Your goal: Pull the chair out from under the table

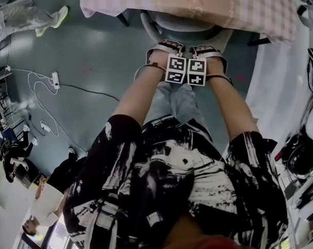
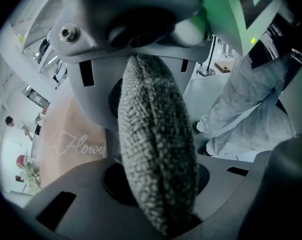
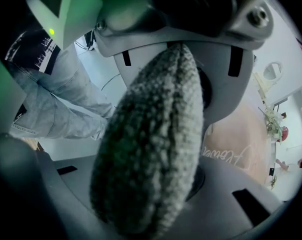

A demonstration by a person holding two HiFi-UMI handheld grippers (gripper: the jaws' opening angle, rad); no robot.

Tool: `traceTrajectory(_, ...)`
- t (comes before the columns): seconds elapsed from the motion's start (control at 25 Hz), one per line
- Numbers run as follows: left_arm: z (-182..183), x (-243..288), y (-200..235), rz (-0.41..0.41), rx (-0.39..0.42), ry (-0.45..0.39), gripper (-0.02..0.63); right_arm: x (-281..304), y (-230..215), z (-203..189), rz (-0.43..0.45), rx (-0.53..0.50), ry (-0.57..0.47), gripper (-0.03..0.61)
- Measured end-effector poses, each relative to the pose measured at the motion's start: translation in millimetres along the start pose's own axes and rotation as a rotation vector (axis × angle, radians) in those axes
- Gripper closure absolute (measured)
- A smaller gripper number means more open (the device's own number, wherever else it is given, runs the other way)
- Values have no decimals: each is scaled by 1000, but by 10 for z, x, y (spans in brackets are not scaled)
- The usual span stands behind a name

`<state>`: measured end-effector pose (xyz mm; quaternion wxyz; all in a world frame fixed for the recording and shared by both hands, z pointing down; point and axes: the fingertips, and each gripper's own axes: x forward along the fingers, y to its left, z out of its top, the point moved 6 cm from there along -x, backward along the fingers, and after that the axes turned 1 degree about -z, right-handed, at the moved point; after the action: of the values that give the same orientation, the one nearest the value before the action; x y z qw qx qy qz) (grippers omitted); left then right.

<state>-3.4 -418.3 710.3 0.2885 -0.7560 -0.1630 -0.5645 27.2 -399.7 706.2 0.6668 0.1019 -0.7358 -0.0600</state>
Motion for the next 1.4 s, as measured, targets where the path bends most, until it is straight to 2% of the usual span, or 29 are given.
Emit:
traceTrajectory(0.68, 357, -127, -859, -12, 6, -6, 516, -156, 910, 207, 19, 10, 6, 460)
traceTrajectory(1.16, 506, -288, -1592, -30, 55, -25, 516, -273, 1605, 541, 24, 64, 17, 460)
traceTrajectory(1.4, 556, -332, -1823, -27, 81, -31, 517, -302, 1831, 644, 17, 89, 25, 460)
